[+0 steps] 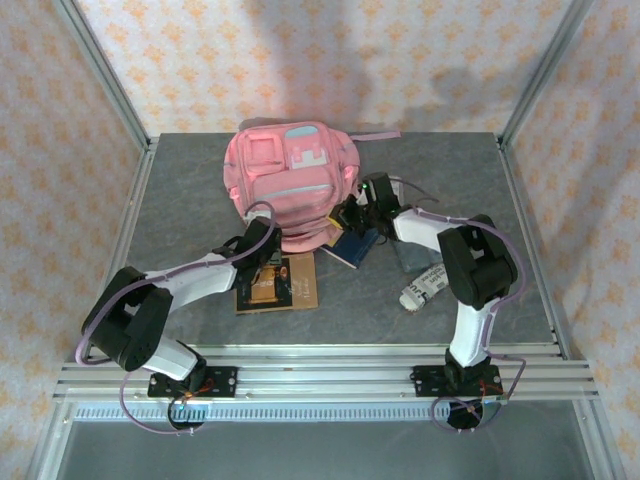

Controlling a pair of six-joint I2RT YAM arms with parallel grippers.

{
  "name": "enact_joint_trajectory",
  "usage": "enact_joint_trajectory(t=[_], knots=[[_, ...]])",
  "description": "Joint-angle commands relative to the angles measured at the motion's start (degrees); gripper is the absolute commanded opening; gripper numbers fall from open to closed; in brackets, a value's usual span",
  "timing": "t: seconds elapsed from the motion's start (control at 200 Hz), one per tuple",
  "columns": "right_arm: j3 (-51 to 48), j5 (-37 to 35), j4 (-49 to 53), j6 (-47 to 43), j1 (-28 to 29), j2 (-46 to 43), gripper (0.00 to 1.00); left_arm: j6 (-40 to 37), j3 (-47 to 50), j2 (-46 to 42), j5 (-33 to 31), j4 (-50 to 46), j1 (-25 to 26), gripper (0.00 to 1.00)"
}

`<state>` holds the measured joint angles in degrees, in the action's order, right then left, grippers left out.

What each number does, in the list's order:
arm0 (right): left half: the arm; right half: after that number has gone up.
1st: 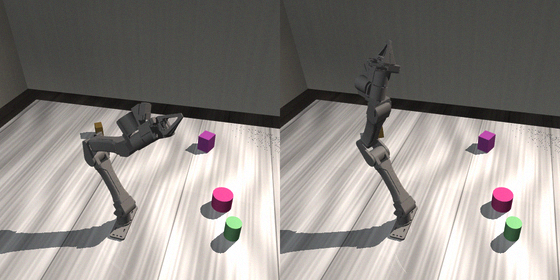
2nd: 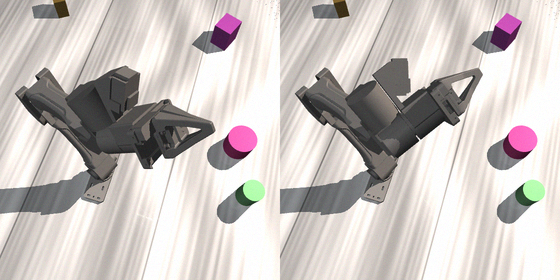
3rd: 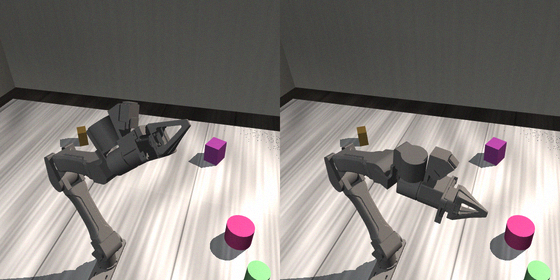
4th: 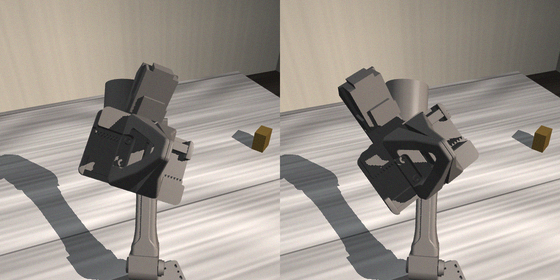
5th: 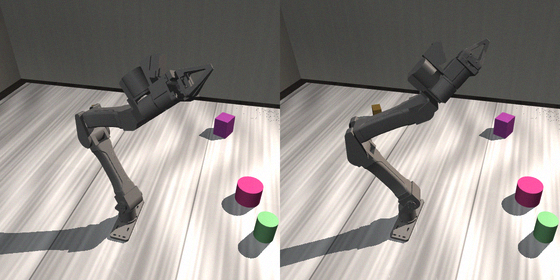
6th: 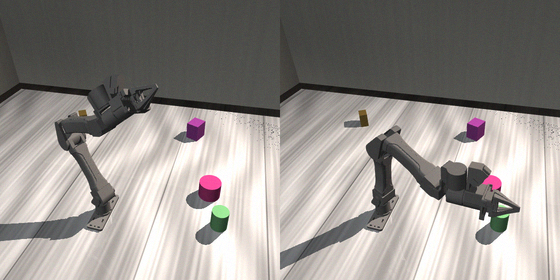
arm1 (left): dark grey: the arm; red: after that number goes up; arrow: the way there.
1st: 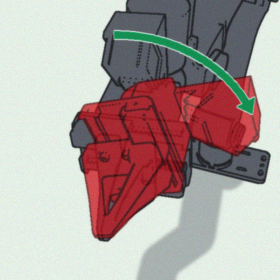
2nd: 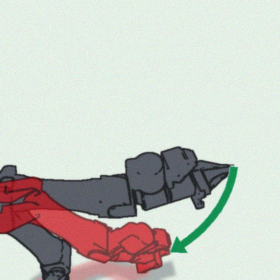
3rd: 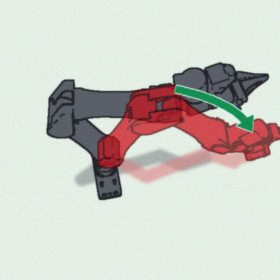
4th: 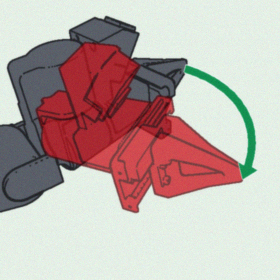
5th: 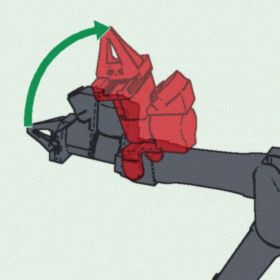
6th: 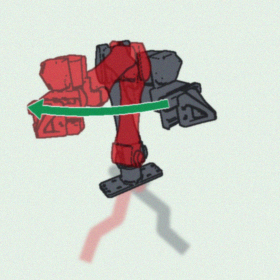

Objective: Pack the student bag

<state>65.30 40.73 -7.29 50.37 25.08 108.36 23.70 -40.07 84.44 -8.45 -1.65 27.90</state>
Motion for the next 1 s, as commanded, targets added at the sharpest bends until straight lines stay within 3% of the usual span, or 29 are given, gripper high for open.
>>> enact_joint_trajectory(t=[0.0, 0.365, 0.516, 0.571, 0.631, 0.851, 0.996], knots=[[4.29, -2.68, -1.7, -0.82, -1.6, -2.6, 0.0, 1.23, 0.73, -1.04, -1.76, -3.63, -0.99, 0.0], [20.5, -5.6, 10.07, -6.04, -6.5, 4.82, 0.0, 0.85, -9.97, 3.29, 5.24, -1.87, 7.9, 0.0], [17.31, -6.02, 9.35, -6.34, -6.74, 3.25, 0.0, 4.17, -12.53, 4.95, 3.95, -1.7, 7.58, 0.0], [14.96, -6.01, 8.34, -6.33, -6.74, 1.81, 0.0, 6.11, -12.49, 4.32, 3.51, -1.73, 6.49, 0.2], [12.14, -5.15, 6.22, -5.81, -6.75, 0.06, 0.0, 8.3, -11.85, 2.99, 3.41, -1.45, 4.87, 0.34], [6.62, -3.65, 2.37, -4.49, -6.45, -3.54, 0.0, 13.11, -9.19, -1.47, 7.82, 1.81, 1.02, 0.57], [5.8, -3.41, 1.76, -4.25, -5.99, -3.85, 0.0, 14.61, -11.08, 1.9, 15.17, 2.1, 0.95, 0.62]])
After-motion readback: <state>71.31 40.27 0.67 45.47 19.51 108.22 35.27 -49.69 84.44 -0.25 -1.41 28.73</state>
